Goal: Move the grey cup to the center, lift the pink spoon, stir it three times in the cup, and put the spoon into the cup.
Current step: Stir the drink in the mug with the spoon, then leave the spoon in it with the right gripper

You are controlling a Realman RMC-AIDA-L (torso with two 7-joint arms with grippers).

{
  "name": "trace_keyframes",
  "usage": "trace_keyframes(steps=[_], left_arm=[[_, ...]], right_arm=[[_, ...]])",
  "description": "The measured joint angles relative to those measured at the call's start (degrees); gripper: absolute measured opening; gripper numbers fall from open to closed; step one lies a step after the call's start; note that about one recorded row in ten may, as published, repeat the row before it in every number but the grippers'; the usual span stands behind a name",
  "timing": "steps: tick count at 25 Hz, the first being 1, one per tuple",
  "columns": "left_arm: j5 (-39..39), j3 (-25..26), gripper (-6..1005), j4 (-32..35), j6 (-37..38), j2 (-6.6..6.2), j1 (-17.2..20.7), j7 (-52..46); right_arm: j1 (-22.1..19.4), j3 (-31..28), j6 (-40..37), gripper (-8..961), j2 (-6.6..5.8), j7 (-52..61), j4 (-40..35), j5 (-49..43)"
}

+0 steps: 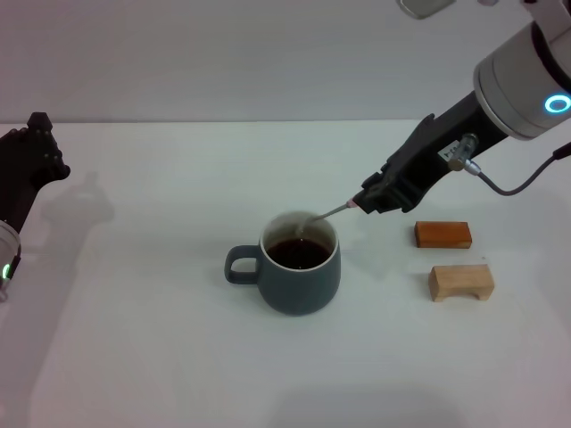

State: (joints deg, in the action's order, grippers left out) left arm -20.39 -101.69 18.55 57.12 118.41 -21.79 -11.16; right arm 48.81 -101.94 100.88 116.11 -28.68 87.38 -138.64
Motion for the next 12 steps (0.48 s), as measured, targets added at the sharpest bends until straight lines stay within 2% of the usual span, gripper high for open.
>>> trace_keyframes(steps=[5, 12], left_arm=[[0.0, -0.29, -2, 0.07, 0.22, 0.07, 0.11, 0.0], [0.0, -0.4, -2, 0.05, 1.12, 0.07, 0.72, 0.0]], right_arm=[[0.38, 0.54, -0.06, 152, -0.01, -1.24, -2.84, -0.63], [3.02, 1.01, -1.98, 152, 0.36, -3.25, -8.94, -1.64]])
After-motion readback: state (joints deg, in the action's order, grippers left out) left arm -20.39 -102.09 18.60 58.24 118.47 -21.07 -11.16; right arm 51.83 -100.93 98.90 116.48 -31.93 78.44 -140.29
